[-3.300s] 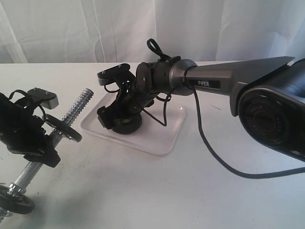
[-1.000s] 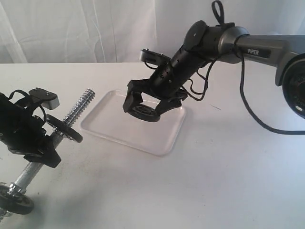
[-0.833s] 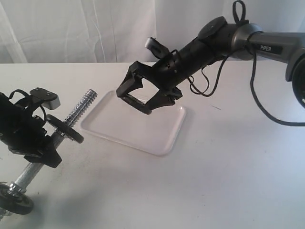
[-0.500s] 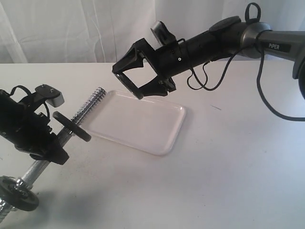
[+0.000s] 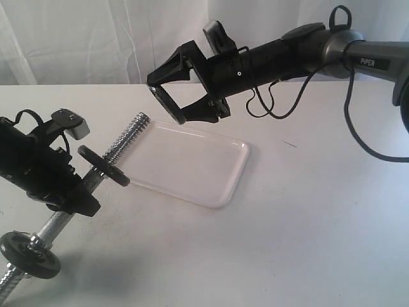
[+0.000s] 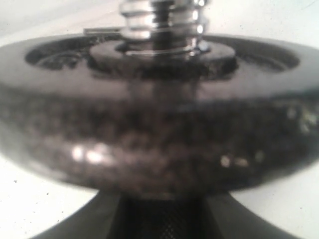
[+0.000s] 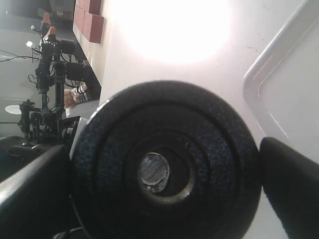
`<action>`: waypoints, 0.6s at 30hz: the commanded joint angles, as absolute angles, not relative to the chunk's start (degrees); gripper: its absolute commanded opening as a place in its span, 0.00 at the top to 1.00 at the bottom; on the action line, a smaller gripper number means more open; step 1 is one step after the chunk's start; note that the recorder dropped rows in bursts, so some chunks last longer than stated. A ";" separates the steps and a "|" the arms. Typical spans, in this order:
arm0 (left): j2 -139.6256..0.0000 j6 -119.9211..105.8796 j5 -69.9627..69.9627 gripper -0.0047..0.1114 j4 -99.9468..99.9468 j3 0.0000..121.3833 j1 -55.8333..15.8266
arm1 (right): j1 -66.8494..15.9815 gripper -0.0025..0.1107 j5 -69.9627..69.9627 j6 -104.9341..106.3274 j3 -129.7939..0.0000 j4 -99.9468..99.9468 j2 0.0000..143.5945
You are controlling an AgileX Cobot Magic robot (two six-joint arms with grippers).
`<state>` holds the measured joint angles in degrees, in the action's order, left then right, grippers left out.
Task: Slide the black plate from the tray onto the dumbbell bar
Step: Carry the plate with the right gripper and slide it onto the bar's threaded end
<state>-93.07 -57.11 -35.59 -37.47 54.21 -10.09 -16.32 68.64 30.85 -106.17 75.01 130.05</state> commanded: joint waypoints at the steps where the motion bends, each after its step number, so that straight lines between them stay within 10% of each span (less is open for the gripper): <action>1: -90.00 -58.68 -38.36 0.96 -46.30 55.33 -10.43 | -16.70 0.98 69.96 31.71 -106.79 79.45 128.71; 18: -90.00 -58.68 -38.66 0.96 -46.12 55.33 -10.43 | -20.46 0.98 69.96 32.78 -106.79 78.15 129.30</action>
<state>-93.07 -58.64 -36.24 -38.78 54.21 -10.09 -20.22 68.13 32.07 -106.17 74.95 130.16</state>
